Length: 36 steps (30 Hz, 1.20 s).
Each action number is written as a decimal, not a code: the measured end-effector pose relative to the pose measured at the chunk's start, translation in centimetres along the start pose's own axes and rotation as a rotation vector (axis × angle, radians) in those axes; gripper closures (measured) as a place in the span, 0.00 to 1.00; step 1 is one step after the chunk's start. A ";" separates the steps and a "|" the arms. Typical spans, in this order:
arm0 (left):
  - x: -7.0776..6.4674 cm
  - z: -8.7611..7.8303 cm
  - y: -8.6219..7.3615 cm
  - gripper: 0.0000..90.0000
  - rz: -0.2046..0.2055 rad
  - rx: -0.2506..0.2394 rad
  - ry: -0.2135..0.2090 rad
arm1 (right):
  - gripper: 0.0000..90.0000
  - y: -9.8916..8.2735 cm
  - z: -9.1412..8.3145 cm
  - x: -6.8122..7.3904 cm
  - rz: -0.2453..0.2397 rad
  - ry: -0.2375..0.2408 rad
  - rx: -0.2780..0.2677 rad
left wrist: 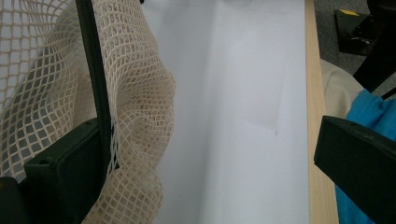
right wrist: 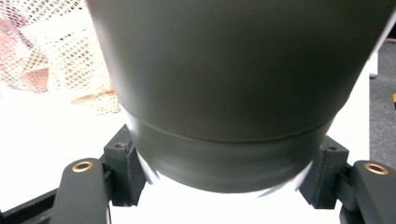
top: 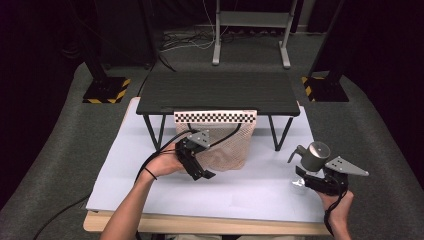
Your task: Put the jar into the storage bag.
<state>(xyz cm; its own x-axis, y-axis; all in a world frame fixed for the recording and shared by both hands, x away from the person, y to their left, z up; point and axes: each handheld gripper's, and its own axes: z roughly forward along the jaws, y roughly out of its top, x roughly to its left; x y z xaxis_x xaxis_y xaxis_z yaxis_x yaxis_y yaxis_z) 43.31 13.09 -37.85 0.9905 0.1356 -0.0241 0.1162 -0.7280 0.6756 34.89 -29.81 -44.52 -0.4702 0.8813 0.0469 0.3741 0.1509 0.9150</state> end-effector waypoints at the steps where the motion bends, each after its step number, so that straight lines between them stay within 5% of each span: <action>1: 0.0 0.0 0.0 0.00 0.000 0.000 0.000 | 0.33 0.1 0.0 0.1 -0.005 0.003 -0.002; 36: -0.1 0.0 0.1 0.00 0.009 0.003 -0.003 | 0.33 3.3 1.4 3.5 -0.069 0.086 0.007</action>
<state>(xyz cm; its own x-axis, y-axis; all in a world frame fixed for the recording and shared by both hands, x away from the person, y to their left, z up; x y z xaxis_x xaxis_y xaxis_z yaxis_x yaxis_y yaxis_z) 43.24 13.01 -37.77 0.9917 0.1266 -0.0200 0.1070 -0.7316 0.6733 35.65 -25.63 -41.88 -0.5621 0.8269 0.0183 0.3435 0.2133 0.9146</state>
